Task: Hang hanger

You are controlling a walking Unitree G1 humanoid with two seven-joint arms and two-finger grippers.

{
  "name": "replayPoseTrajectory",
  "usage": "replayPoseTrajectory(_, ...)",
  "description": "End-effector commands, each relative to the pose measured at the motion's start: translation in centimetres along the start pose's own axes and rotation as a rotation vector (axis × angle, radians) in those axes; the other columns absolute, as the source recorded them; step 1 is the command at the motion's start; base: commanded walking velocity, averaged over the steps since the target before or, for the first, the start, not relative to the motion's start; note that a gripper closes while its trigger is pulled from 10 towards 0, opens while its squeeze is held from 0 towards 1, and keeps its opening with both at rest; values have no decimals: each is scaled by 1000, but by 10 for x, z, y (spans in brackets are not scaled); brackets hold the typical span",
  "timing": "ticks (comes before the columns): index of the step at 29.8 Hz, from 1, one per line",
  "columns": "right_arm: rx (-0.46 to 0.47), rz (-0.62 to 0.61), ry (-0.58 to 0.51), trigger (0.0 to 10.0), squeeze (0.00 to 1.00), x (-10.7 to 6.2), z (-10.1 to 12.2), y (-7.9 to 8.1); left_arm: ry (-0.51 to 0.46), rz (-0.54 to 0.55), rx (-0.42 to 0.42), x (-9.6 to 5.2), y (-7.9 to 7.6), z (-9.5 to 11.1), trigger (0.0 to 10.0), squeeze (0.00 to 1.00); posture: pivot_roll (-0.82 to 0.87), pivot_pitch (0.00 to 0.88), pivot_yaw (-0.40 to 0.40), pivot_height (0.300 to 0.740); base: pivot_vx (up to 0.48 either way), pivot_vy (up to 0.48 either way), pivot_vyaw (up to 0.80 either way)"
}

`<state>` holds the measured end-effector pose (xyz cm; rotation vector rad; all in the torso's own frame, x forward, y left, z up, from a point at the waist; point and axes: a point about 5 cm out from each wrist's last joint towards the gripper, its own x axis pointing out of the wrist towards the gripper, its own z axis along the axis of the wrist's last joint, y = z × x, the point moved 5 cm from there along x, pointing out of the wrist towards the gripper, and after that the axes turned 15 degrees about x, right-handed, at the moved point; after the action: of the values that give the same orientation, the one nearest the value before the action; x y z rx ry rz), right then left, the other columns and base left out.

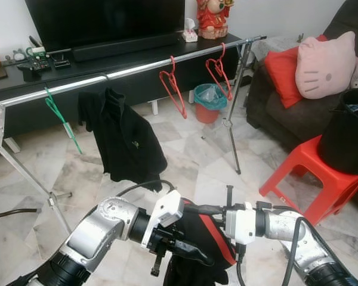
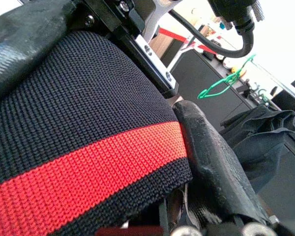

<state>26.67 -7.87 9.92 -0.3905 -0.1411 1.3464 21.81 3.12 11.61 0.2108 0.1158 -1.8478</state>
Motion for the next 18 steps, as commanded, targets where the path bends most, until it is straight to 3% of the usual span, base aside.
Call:
replayPoseTrajectory(1, -20, 1, -3, 0, 0, 1, 4, -4, -2, -17, 39, 2, -2, 5, 10000, 341, 15, 0, 10, 740, 0, 0, 0)
replayPoseTrajectory(3, -20, 0, -2, 0, 0, 1, 4, -4, -6, -9, 37, 1, -1, 5, 10000, 1000, 14, 0, 10, 740, 0, 0, 0)
replayPoseTrajectory(18, -16, 3, 18, 0, 0, 0, -2, -2, 17, 90, 6, -14, 10, -4, 10000, 1000, 17, 0, 9, 740, 0, 0, 0)
